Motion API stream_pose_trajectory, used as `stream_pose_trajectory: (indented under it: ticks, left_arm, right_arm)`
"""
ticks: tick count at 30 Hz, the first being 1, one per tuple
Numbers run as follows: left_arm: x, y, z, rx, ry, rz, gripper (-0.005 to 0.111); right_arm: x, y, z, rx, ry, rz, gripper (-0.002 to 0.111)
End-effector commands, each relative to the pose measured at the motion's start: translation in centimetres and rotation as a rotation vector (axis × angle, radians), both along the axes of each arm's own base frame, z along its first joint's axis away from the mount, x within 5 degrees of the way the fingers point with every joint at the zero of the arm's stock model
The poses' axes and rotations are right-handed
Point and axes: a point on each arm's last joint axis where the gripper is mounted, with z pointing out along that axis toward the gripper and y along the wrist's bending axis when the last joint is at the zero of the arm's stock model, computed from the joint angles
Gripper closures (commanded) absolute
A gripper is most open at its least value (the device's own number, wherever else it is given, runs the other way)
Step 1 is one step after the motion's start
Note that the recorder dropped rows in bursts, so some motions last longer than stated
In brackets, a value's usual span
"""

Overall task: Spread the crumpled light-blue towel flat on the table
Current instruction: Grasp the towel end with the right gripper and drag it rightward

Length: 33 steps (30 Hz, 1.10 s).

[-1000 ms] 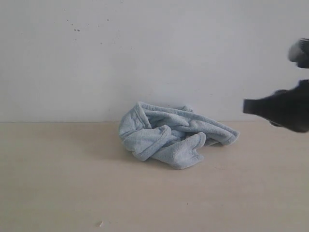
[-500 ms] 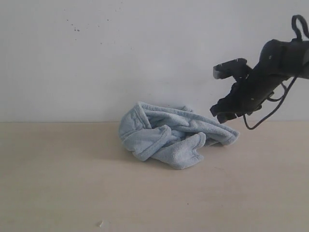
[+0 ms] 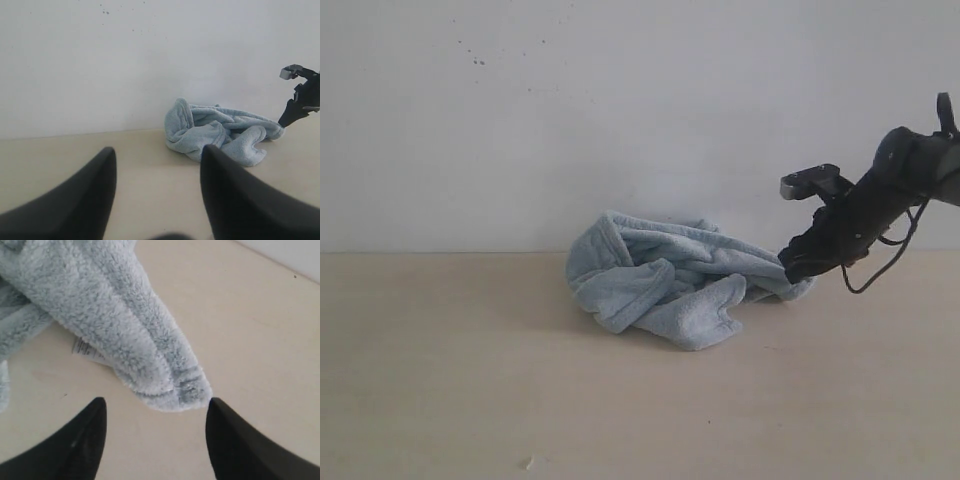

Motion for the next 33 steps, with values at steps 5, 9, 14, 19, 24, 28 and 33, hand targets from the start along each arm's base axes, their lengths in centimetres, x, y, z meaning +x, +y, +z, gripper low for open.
stream_pose_trajectory:
  ticks: [5, 9, 14, 19, 24, 28, 33]
  left_arm:
    - [0.0, 0.0, 0.0, -0.008, -0.013, -0.002, 0.058]
    - [0.0, 0.0, 0.0, -0.008, -0.013, -0.002, 0.058]
    - [0.0, 0.0, 0.0, -0.008, -0.013, -0.002, 0.058]
    - [0.0, 0.0, 0.0, -0.008, -0.013, -0.002, 0.058]
    - [0.0, 0.0, 0.0, -0.008, -0.013, -0.002, 0.058]
    - [0.0, 0.0, 0.0, -0.008, -0.013, -0.002, 0.058]
    - [0.0, 0.0, 0.0, -0.008, -0.013, -0.002, 0.058]
  right_arm:
    - [1.2, 0.3, -2.4, 0.032, -0.038, 0.054, 0.053]
    - [1.9, 0.5, -3.6, 0.058, -0.042, 0.040, 0.055]
    - [2.0, 0.8, -5.1, 0.066, -0.026, 0.036, 0.090]
    - [2.0, 1.1, -3.8, 0.122, -0.031, 0.013, 0.103]
    - [0.6, 1.6, -0.8, 0.179, 0.035, 0.062, 0.103]
    - [-0.9, 0.2, 3.4, 0.206, 0.026, -0.001, 0.103]
    - [-5.4, -2.9, 8.1, 0.177, -0.012, -0.074, 0.103]
